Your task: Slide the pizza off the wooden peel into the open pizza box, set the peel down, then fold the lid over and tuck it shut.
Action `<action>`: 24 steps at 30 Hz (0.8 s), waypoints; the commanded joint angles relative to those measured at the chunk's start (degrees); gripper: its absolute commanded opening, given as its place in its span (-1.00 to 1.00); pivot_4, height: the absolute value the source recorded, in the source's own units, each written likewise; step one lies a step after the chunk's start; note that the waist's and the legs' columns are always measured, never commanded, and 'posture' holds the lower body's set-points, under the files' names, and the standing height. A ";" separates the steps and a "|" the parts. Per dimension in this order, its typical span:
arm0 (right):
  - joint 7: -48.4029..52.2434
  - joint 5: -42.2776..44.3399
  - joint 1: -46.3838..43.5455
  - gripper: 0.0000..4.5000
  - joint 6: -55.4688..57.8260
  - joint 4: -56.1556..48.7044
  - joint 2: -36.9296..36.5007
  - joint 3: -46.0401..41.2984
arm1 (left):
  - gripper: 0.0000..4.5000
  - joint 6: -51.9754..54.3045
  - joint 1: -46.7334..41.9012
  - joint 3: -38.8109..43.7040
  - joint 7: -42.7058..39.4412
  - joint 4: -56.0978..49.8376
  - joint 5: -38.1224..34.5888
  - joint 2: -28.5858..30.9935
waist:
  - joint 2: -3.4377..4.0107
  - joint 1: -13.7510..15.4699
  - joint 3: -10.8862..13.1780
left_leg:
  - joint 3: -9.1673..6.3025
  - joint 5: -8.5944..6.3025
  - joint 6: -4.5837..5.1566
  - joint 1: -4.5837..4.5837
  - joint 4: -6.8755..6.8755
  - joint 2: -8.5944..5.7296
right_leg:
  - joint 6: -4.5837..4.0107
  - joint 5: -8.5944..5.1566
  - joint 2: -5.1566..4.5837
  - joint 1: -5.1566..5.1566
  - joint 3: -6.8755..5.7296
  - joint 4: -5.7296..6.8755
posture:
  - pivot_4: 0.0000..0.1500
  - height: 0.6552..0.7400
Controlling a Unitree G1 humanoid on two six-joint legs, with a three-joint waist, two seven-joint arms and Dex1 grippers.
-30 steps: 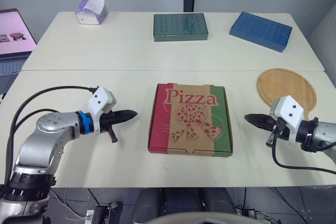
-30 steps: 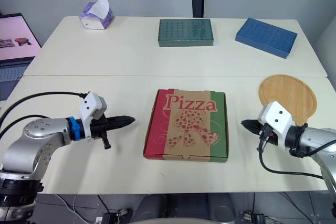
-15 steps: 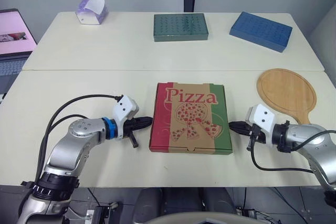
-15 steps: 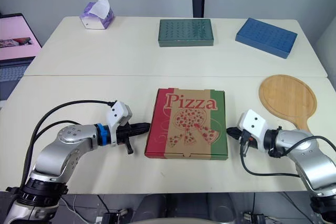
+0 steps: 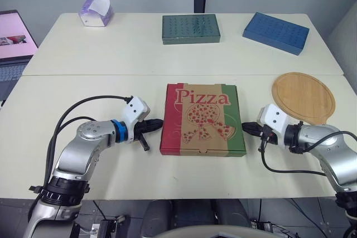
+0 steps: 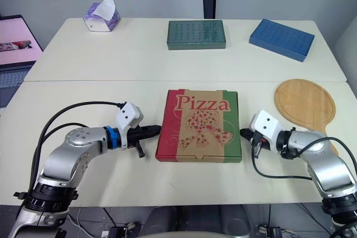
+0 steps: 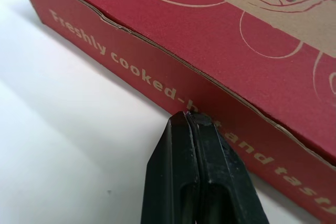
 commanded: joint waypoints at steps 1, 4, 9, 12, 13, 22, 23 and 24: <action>0.88 0.68 -1.25 -0.96 -1.90 -1.16 0.66 0.19 | -1.00 0.79 0.12 -1.14 -2.57 -4.02 -3.44 -0.48 | 0.00 0.01 0.00 | 0.00 0.00 0.00 0.00 0.00 0.00 | 0.00 0.00 0.00 0.00 0.00 0.00 | 1.00 1.00; 1.09 0.49 -1.42 -0.96 -2.08 -1.08 0.50 0.24 | -1.00 0.30 -0.08 -0.96 -2.36 -3.31 -2.41 -0.29 | 0.00 0.01 0.00 | 0.00 0.00 0.00 0.00 0.00 0.00 | 0.00 0.00 0.00 0.00 0.00 0.00 | 1.00 1.00; 1.45 1.43 0.11 -0.96 -0.59 -2.57 -1.12 -2.21 | -1.00 -0.77 0.30 2.20 -2.60 -2.01 -1.71 2.56 | 0.00 0.01 0.00 | 0.00 0.00 0.00 -0.01 0.00 0.00 | 0.00 0.00 0.00 -0.01 0.00 0.00 | 1.00 1.00; 3.36 3.89 3.20 -0.96 1.24 -4.47 -4.09 -6.81 | -1.00 -3.08 1.24 6.33 -4.09 0.21 -1.07 7.01 | 0.00 0.01 0.00 | 0.00 0.00 0.00 -0.03 -0.03 0.00 | 0.00 0.00 0.00 -0.04 0.00 -0.01 | 1.00 1.00; 4.12 4.98 4.18 -0.96 1.90 -5.10 -5.12 -8.56 | -1.00 -3.98 1.54 7.84 -4.69 1.03 -1.14 8.38 | 0.01 0.02 0.01 | 0.00 0.00 0.00 -0.02 -0.04 0.01 | 0.00 0.00 0.00 -0.04 0.00 -0.02 | 1.00 1.00; 12.20 4.09 11.91 -0.96 -10.10 5.90 -14.39 -26.75 | -1.00 -10.89 8.59 24.42 -7.04 9.05 -0.02 20.12 | 0.01 0.08 0.02 | 0.04 -0.01 0.00 -0.03 -0.05 0.01 | 0.00 0.00 -0.01 -0.02 0.00 -0.05 | 1.00 1.00; 13.92 3.77 12.53 -0.96 -12.40 8.11 -15.66 -28.26 | -1.00 -11.43 9.97 26.93 -7.74 10.24 -0.09 21.34 | 0.01 0.03 0.02 | 0.09 -0.01 0.00 -0.03 -0.06 0.01 | 0.00 0.00 -0.02 -0.04 0.01 -0.06 | 1.00 1.00; 15.09 3.65 12.85 -0.96 -14.02 9.66 -16.45 -29.07 | -1.00 -11.82 10.86 28.34 -8.06 11.01 -0.12 22.10 | 0.02 -0.04 0.03 | 0.10 -0.01 0.01 -0.02 -0.08 0.02 | 0.00 0.00 -0.02 -0.04 0.01 -0.08 | 1.00 1.00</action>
